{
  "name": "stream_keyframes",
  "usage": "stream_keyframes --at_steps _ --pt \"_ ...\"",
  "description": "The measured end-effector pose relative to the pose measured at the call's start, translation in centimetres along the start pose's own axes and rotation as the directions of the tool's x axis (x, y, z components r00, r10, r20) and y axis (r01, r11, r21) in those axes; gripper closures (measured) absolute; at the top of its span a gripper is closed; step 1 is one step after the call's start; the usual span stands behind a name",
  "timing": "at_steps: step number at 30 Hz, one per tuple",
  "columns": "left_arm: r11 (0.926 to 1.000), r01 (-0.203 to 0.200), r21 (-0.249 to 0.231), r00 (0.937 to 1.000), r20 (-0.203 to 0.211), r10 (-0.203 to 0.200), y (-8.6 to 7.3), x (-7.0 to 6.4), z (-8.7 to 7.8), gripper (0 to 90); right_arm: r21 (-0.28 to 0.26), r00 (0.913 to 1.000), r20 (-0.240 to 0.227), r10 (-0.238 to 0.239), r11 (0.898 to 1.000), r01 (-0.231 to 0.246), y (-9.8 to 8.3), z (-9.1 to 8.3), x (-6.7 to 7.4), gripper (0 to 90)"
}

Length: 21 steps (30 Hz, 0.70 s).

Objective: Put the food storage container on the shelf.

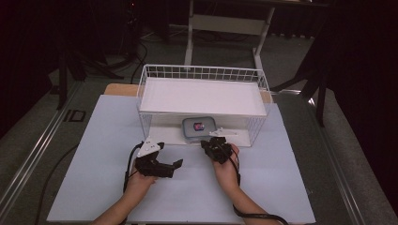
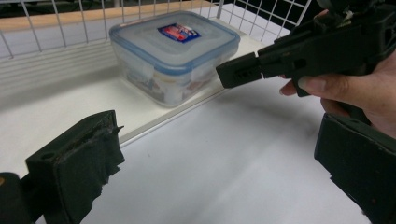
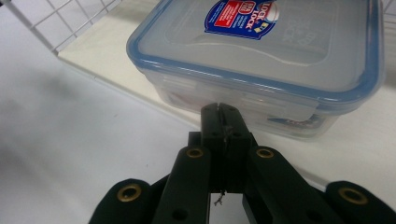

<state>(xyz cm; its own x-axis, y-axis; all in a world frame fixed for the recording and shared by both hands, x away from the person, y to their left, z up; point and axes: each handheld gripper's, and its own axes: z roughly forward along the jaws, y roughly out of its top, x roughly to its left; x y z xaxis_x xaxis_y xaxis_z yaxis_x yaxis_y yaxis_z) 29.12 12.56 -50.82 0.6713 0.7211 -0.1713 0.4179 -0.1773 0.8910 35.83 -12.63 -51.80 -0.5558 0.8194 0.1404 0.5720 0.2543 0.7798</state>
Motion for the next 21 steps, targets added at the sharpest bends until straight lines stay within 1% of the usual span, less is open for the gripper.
stream_keyframes --at_steps 4,5,6,8,10,15,17,20,21 --pt "1.0 0.001 -0.005 0.9999 -0.014 -0.001 -0.1 0.2 -0.1 1.3 -0.008 0.9999 -0.007 0.015 1.0 -0.015 0.3 0.4 -0.1 90.0" --pt "1.0 -0.005 -0.005 0.9997 -0.025 0.005 -0.1 0.2 -0.1 1.3 -0.01 0.9998 -0.016 0.014 1.0 -0.015 0.4 0.6 0.0 90.0" --pt "0.9999 -0.007 -0.007 0.9996 -0.029 0.007 -0.1 0.3 -0.2 1.3 -0.013 0.9999 -0.012 0.003 1.0 -0.003 0.5 0.7 0.2 90.0" --pt "0.9999 0.001 -0.015 0.9996 -0.028 -0.002 -0.1 0.3 -0.3 1.3 -0.015 0.9999 -0.01 -0.006 1.0 0.006 0.6 0.9 0.4 90.0" --pt "0.9998 0.0 -0.018 0.9995 -0.032 -0.001 -0.1 0.4 -0.4 1.3 -0.015 0.9998 -0.007 -0.017 1.0 0.017 0.8 1.2 0.7 90.0" --pt "0.9996 0.001 -0.027 0.9991 -0.042 -0.002 0.0 0.6 -0.7 1.3 -0.023 0.9999 -0.001 -0.015 1.0 0.015 1.5 2.0 1.0 90.0" --pt "0.9995 0.0 -0.03 0.999 -0.045 -0.001 -0.1 0.6 -0.7 1.3 -0.03 1.0 -0.002 -0.003 1.0 0.003 1.9 2.5 1.2 89.9" --pt "0.9993 0.004 -0.037 0.9989 -0.046 -0.006 -0.1 0.7 -0.8 1.3 -0.032 1.0 -0.002 -0.004 0.999 0.004 2.1 2.7 1.3 89.9" --pt "0.9995 0.004 -0.031 0.9989 -0.046 -0.005 -0.1 0.7 -0.8 1.3 -0.03 1.0 0.002 -0.01 1.0 0.01 2.2 2.8 1.3 89.9"
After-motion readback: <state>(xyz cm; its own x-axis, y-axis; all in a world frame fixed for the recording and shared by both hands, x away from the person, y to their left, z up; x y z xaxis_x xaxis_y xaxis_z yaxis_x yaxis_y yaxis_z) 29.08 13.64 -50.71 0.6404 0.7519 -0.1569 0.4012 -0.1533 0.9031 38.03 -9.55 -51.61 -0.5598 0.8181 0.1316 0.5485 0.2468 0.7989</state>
